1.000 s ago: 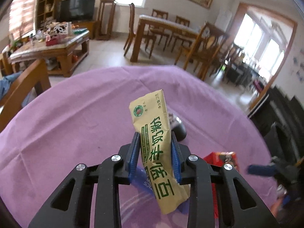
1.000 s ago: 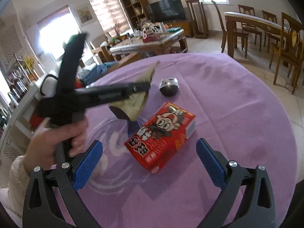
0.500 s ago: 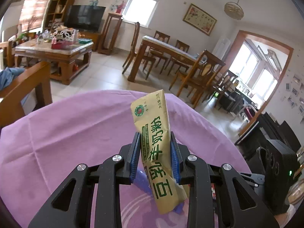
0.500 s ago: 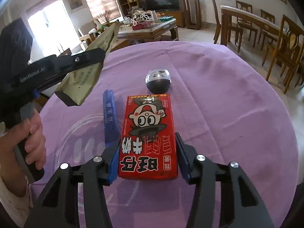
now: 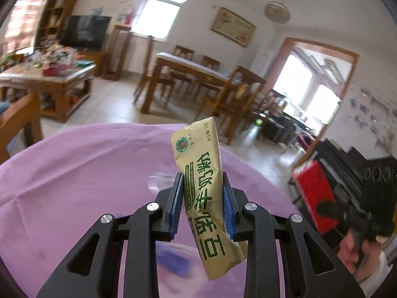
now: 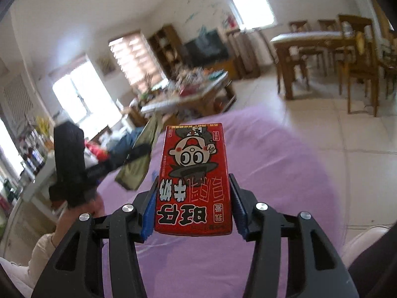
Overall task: Collect trash
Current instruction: 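Carry the yellow bag and red box over the black bin and open both tools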
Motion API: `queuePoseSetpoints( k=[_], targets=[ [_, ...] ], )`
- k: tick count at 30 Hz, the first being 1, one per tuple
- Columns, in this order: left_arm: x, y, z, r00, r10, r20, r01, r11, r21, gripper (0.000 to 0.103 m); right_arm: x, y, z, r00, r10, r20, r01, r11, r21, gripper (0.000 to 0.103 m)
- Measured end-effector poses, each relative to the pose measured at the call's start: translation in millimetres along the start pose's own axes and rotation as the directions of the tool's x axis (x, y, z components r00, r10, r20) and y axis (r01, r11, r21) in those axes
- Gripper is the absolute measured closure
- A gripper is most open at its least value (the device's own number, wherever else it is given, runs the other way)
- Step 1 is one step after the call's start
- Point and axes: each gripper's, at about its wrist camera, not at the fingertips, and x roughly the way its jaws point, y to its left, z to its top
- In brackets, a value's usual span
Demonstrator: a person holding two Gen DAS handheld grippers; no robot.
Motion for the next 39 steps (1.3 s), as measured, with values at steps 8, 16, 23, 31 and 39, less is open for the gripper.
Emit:
queuePoseSetpoints(
  k=[8, 16, 23, 31, 39],
  targets=[
    [34, -119, -12, 0.987, -0.151, -0.055, 0.157, 0.980, 0.121, 0.074, -97, -64, 4, 0.974, -0.116, 0.194, 0.102, 0.992, 0.079, 0.053],
    [93, -250, -46, 0.941, -0.295, -0.164, 0.326, 0.920, 0.216, 0.074, -159, -121, -16, 0.931, -0.223, 0.288, 0.175, 0.968, 0.182, 0.053],
    [153, -350, -91, 0.888, -0.374, -0.268, 0.437, 0.867, 0.239, 0.074, -198, -171, -42, 0.892, -0.320, 0.320, 0.229, 0.929, 0.291, 0.053],
    [216, -428, -148, 0.842, -0.386, -0.377, 0.492, 0.835, 0.245, 0.074, -222, -213, -71, 0.868, -0.380, 0.320, 0.247, 0.889, 0.386, 0.053],
    [241, -453, -168, 0.835, -0.360, -0.415, 0.489, 0.833, 0.261, 0.074, -230, -234, -92, 0.866, -0.386, 0.319, 0.228, 0.871, 0.434, 0.053]
  ],
)
